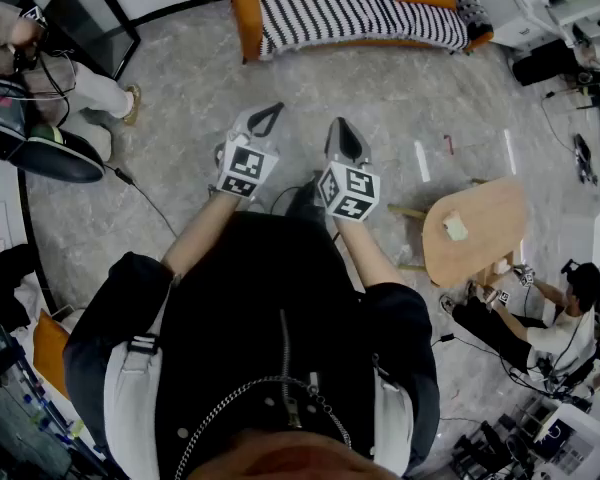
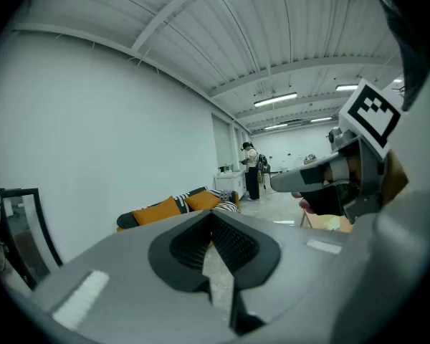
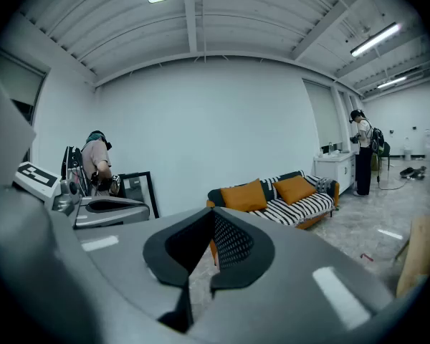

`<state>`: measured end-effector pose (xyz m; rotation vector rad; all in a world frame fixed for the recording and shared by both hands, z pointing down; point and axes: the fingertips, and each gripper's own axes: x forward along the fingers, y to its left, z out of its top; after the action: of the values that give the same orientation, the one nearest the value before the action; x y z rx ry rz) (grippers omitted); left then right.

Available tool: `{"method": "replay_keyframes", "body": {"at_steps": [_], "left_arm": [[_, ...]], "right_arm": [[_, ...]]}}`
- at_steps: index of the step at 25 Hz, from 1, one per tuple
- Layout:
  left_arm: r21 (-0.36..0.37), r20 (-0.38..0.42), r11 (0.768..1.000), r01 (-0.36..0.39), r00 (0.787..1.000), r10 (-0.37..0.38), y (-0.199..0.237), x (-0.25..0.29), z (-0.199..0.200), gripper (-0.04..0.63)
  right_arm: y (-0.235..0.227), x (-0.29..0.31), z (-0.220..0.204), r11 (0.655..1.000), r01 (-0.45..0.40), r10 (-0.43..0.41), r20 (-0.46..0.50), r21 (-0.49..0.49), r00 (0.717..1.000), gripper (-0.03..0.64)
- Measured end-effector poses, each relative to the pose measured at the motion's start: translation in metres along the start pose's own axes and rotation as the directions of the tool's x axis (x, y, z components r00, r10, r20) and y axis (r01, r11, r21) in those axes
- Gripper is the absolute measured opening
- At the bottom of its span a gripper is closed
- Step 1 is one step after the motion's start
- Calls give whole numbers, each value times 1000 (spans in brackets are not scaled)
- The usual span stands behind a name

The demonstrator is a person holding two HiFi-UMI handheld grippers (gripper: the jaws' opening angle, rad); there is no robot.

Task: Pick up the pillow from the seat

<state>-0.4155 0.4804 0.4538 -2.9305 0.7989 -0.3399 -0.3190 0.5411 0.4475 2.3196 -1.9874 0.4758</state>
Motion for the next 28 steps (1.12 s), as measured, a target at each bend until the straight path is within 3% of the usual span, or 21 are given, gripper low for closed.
{"method": "replay_keyframes", "body": {"at_steps": [6, 12, 21, 28], "left_arm": [[-16, -5, 1000, -6, 1000, 5, 1, -1, -2, 11], [-29, -4, 1000, 1, 1000, -1, 3, 0, -3, 11], [-63, -17, 998, 19, 1000, -21, -5, 11, -5, 11], [-66, -49, 997, 26, 998, -29, -12, 53, -8, 11]], "right_arm": [[5, -2, 5, 999, -40, 40, 47, -4, 998, 2], [15, -5, 9, 996, -39, 45, 77, -77, 996, 3], [7, -2, 9, 997, -43, 47, 59, -62, 997, 3], [-21, 28, 9, 995, -82, 83, 22, -53, 996, 3]]}}
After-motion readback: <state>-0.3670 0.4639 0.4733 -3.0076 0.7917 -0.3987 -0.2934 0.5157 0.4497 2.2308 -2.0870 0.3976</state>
